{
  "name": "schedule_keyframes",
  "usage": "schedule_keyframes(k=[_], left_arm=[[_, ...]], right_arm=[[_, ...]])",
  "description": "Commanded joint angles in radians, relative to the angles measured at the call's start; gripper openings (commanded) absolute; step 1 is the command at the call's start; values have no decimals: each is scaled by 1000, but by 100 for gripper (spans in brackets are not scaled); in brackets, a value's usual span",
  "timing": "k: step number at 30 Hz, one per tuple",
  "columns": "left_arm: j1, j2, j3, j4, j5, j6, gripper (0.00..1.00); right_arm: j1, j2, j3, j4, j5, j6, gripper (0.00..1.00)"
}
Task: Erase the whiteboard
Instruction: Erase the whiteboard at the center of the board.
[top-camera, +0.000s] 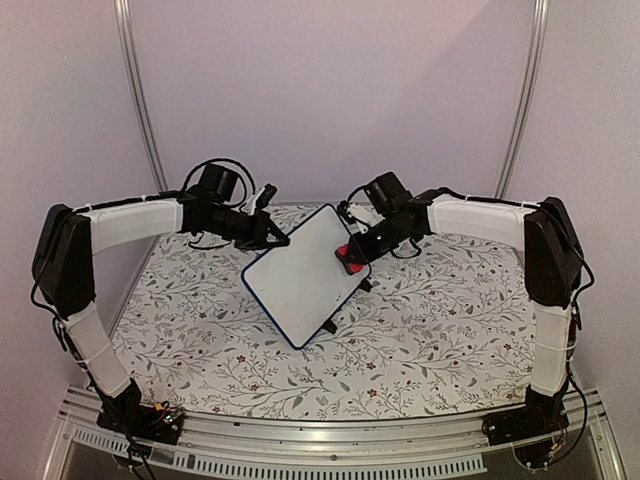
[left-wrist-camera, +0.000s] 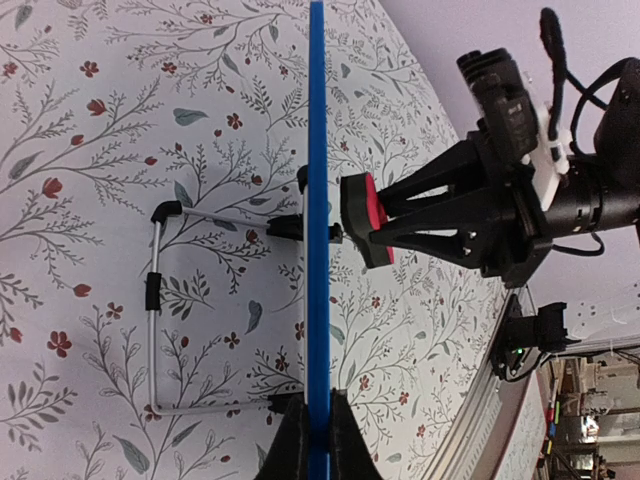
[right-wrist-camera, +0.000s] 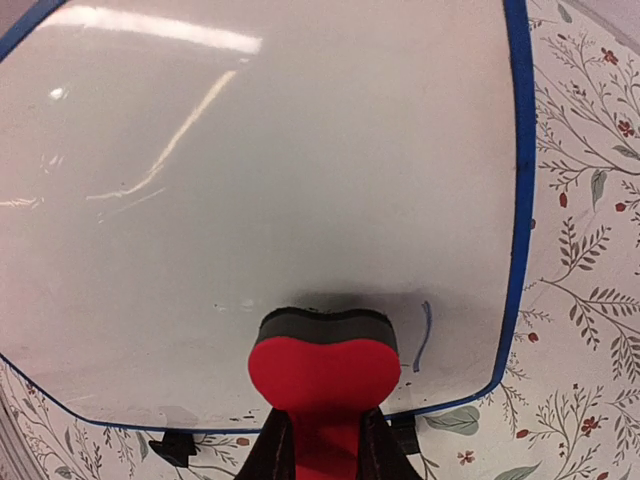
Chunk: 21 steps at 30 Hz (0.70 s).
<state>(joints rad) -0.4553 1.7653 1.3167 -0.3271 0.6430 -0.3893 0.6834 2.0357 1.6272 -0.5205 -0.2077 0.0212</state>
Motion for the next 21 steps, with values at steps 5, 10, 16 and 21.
schedule_keyframes(k=[5, 10, 16, 21], left_arm=[[5, -46, 0, 13, 30, 20, 0], [7, -46, 2, 12, 35, 20, 0], [9, -42, 1, 13, 38, 18, 0], [7, -40, 2, 13, 37, 19, 0]], right_arm=[[-13, 80, 41, -23, -7, -46, 3], [-13, 73, -29, -15, -13, -48, 3], [-13, 59, -95, -14, -17, -51, 3], [-13, 43, -138, -14, -10, -51, 3]])
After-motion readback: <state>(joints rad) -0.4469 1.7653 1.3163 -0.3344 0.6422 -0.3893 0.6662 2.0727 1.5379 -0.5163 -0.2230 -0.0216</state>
